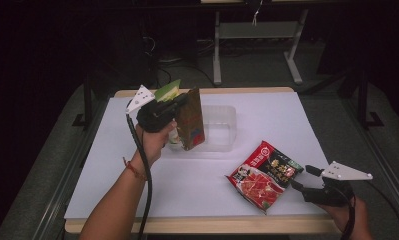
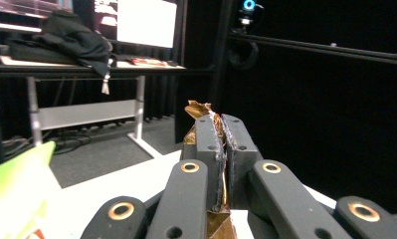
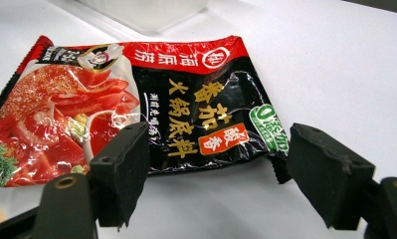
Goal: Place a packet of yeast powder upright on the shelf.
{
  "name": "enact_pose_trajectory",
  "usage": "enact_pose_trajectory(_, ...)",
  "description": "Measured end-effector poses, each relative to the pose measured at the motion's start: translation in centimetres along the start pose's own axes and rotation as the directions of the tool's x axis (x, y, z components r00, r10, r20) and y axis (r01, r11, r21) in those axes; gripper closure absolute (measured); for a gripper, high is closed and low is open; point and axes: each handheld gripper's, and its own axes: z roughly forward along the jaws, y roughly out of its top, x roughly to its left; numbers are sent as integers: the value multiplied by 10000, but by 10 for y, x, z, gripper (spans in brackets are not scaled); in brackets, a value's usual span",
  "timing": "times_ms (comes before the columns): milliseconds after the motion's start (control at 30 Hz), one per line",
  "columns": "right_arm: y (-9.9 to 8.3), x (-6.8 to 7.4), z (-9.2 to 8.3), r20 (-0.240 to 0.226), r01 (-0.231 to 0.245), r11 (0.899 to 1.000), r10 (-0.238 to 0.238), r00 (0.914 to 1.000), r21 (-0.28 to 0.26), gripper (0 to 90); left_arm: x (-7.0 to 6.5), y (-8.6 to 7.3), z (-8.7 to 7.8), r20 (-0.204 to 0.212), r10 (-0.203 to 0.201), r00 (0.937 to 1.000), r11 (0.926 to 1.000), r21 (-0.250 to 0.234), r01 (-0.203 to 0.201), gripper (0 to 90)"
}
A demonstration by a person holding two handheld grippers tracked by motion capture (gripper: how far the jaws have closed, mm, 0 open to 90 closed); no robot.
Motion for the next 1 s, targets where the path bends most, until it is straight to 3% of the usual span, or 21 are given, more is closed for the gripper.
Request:
enact_pose_trajectory(133, 0, 0, 0, -173, 4, 9999, -6, 9998, -109, 244, 3, -2, 11, -364, -162, 9992, 9999, -57, 160, 876)
enact_pose_trajectory(333, 0, 0, 0, -256, 30, 9999, -34, 9997, -155, 245, 1, -8, 31, -968, 246, 9950, 9995, 240, -224, 875)
enact_pose_trajectory(500, 0, -1, 1, -306, 18, 9999, -22, 9995, -143, 244, 3, -15, 45, -1442, 353, 9889, 9991, 285, -315, 875)
enact_pose_trajectory(533, 0, -1, 1, -283, 26, 9999, -30, 9996, -143, 244, 5, -17, 47, -1366, 91, 9906, 9998, 182, -67, 874)
enact_pose_trajectory(600, 0, -1, 1, -298, 23, 9999, -27, 9996, -146, 244, 6, -21, 52, -1550, 98, 9879, 9998, 199, -68, 874)
enact_pose_trajectory(633, 0, -1, 1, -295, 21, 9999, -25, 9996, -143, 244, 8, -24, 54, -1451, -92, 9894, 9997, 210, 124, 874)
enact_pose_trajectory(700, 0, -1, 1, -290, 24, 9999, -29, 9996, -153, 244, 8, -28, 57, -1608, -18, 9870, 9997, 249, 59, 873)
enact_pose_trajectory(767, 0, -1, 1, -298, 31, 9999, -35, 9995, -141, 244, 8, -31, 60, -1494, -85, 9887, 9994, 320, 134, 872)
enact_pose_trajectory(833, 0, -1, 1, -289, 6, 9999, -10, 9996, -137, 244, 7, -35, 61, -1617, 106, 9868, 9992, 399, -42, 871)
enact_pose_trajectory(1000, 0, 0, 1, -295, 39, 9999, -42, 9996, -112, 244, 8, -46, 63, -1467, -156, 9891, 9985, 490, 230, 866)
